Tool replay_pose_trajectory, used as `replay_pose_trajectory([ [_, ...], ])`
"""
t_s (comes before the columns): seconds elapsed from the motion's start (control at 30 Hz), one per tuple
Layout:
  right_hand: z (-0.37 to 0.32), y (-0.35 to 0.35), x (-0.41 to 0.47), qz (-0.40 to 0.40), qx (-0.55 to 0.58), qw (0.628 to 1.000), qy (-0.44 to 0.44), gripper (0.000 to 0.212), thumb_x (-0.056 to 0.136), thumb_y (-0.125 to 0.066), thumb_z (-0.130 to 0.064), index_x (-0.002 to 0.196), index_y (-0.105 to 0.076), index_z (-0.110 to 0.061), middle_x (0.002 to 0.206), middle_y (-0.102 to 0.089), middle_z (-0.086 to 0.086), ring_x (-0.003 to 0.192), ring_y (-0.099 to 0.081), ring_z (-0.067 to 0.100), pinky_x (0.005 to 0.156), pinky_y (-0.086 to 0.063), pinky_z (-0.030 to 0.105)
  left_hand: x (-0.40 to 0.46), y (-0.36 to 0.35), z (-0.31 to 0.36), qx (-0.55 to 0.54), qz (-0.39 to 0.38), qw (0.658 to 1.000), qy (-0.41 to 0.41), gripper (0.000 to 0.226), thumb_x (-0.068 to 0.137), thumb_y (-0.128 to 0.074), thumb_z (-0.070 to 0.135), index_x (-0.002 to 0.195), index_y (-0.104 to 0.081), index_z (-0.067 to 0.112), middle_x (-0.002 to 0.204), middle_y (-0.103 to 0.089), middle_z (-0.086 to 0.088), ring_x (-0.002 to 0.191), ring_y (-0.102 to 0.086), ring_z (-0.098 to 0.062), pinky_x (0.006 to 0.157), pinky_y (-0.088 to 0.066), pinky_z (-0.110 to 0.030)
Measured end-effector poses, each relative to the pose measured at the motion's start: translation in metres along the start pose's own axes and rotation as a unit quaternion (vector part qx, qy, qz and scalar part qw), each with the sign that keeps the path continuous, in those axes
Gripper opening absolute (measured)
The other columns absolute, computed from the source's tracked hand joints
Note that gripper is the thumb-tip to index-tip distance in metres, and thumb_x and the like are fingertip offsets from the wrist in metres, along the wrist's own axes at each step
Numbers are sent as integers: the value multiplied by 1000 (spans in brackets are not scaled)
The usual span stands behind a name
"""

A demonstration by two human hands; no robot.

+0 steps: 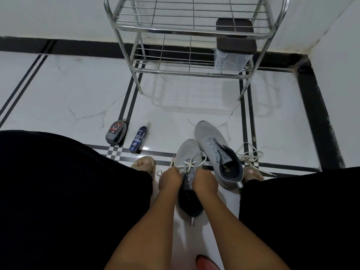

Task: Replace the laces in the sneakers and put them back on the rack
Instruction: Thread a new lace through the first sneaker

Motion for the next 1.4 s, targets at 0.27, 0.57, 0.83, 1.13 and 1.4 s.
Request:
replay_pose_trajectory([
  [0.27,10,0,0,-3,27,1000,1,29,100,-41,-19,124,-58,-16,120,-63,11,109,-61,29,83,-50,36,18,38,8,-394,65,911,101,23,94,-40,12,82,-59,5,84,-62,-10,75,-59,-21,71,-46,-31],
  [0.57,13,-1,3,-20,60,998,-24,26,96,-45,-21,118,-60,-14,119,-62,12,109,-59,31,83,-49,35,7,22,10,-98,31,994,33,43,89,-57,32,123,-41,11,117,-60,-20,106,-58,-35,89,-47,-36],
  [0.83,21,-4,4,-20,73,996,-45,25,94,-46,-17,114,-61,-14,117,-62,10,108,-59,30,79,-47,33,14,0,-6,-28,-30,998,47,36,97,-47,28,125,-50,5,128,-57,-17,118,-53,-34,93,-43,-35],
  [1.13,17,-7,4,-22,53,998,-5,24,96,-45,-18,115,-59,-15,116,-63,12,107,-60,31,81,-48,34,15,11,14,192,122,965,-128,30,96,-49,34,124,-55,29,145,-38,-3,134,-35,-25,104,-33,-42],
  [1.4,17,-10,2,-57,77,995,-11,28,98,-42,-25,120,-56,-14,120,-60,11,110,-58,31,83,-46,35,21,10,17,93,-19,995,18,47,93,-41,42,123,-60,11,130,-50,-14,125,-43,-34,101,-37,-42],
])
Point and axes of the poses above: each hand's wrist, its own x-axis towards the middle knuckle, its own y-axis out of the back of the hand, z = x × y, the point moved 7 cm from there along x, towards the middle knuckle
